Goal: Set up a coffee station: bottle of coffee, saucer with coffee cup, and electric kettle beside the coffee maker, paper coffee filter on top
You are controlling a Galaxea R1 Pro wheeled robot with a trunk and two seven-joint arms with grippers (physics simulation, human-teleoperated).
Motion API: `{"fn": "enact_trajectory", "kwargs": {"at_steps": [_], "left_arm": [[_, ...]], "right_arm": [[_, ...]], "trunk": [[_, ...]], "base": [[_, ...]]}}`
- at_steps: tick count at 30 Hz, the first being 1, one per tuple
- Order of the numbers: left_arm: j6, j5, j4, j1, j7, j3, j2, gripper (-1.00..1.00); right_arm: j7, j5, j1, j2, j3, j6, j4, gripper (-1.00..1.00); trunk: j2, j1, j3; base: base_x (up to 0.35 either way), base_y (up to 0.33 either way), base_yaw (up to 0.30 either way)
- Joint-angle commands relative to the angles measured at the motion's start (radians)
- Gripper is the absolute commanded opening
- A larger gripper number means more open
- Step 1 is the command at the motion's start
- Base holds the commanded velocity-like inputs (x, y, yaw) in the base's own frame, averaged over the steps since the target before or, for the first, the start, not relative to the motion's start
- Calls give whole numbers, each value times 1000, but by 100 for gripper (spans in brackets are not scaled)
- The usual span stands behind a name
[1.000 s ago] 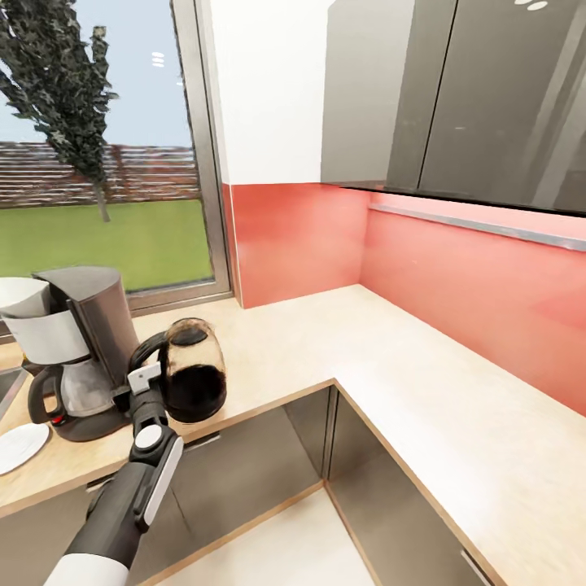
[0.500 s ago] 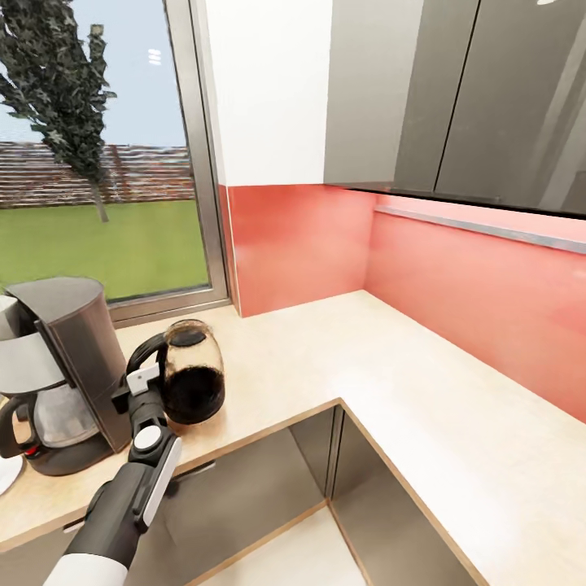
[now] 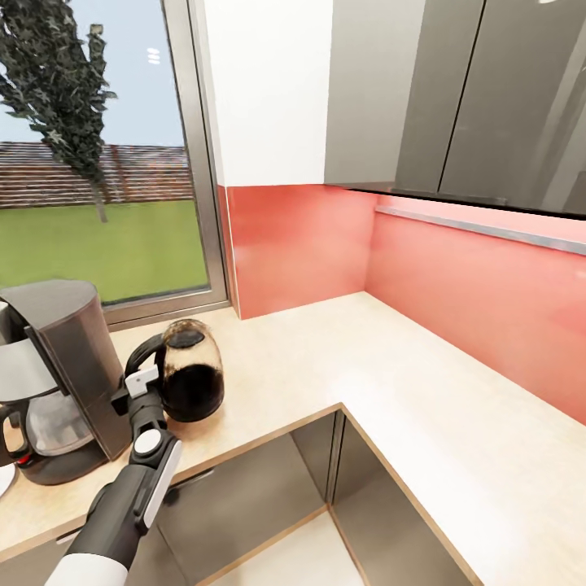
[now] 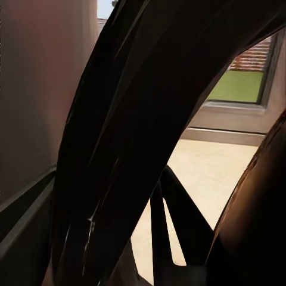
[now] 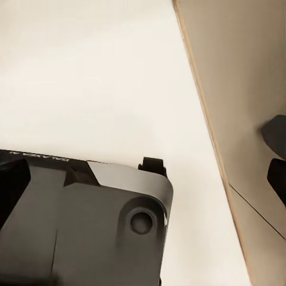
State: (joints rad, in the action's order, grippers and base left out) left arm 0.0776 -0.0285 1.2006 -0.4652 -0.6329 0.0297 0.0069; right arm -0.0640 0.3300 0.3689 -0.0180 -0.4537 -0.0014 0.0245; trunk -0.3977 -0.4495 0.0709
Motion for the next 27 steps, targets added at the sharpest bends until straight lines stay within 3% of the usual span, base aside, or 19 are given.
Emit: {"fn": "enact_trajectory", "kwargs": {"at_steps": [1, 11, 13, 17, 23, 27], "left_arm": [[4, 2, 0, -1, -8, 3, 1, -100], [5, 2, -45, -1, -16, -12, 4, -100], [7, 1, -72, -1, -13, -34, 5, -100], [25, 1, -107, -1, -11, -42, 3, -100], [76, -57, -158, -4, -4, -49, 5, -100], [77, -60, -162, -4, -4, -45, 3, -100]], "right_arm": [[-3, 11, 1, 0, -8, 0, 0, 100], [-3, 11, 1, 0, -8, 0, 0, 100], [-3, 11, 1, 0, -8, 0, 0, 100], [-5, 8, 1, 0, -9, 0, 1, 100], [-5, 8, 1, 0, -10, -2, 3, 100], [-5, 8, 1, 0, -9, -22, 2, 100]], "trunk": [[-2, -1, 2], [-2, -1, 2], [-2, -1, 2], [-2, -1, 2], [-2, -1, 2], [-2, -1, 2]], "base": [[0, 0, 0], [0, 0, 0], [0, 0, 0], [0, 0, 0], [0, 0, 0], [0, 0, 0]]}}
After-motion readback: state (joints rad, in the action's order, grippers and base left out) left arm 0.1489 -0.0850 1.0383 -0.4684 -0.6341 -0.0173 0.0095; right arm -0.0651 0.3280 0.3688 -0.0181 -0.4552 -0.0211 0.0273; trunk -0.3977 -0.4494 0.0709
